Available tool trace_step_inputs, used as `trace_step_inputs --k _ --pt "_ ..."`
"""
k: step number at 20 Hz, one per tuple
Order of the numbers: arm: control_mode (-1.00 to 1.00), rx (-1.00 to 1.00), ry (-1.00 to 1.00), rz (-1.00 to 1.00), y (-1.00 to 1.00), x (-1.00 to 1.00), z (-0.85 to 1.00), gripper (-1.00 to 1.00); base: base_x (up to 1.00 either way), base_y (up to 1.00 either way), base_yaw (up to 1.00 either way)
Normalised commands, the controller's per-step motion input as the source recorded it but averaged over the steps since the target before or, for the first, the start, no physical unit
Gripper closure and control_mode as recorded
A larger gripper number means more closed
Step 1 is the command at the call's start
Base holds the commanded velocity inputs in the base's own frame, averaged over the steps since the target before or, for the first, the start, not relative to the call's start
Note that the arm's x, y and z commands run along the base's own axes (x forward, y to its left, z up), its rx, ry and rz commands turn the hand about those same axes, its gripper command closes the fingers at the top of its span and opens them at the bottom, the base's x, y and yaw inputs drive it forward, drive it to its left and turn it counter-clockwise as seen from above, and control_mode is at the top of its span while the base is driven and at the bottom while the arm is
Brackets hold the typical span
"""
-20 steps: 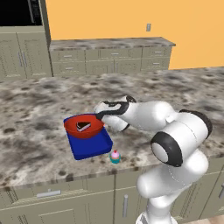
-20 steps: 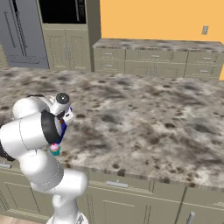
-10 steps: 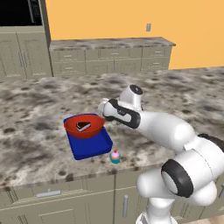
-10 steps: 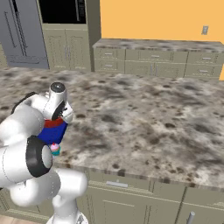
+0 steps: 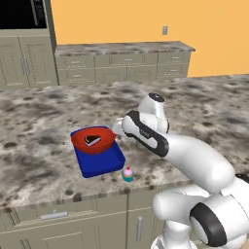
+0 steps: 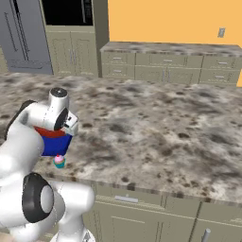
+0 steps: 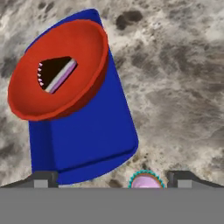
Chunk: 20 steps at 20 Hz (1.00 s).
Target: Place the bowl with cake and the cupcake onto the tray.
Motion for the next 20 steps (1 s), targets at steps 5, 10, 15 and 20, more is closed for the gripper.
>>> trace_step_inputs --k 5,10,15,20 --pt "-1.0 -0.11 0.0 0.29 -0.16 -0.66 -0.18 -1.0 0.0 0.0 0.0" --pt "-1.0 -0.15 -0.02 0.28 0.03 -0.55 -0.3 -1.0 0.0 0.0 0.0" --pt "-1.0 -0.17 0.02 0.09 0.12 -0.09 -0.25 -1.0 0.0 0.0 0.0" --pt "-1.0 -0.1 0.0 0.04 0.01 0.13 -0.37 -1.0 0.0 0.0 0.0"
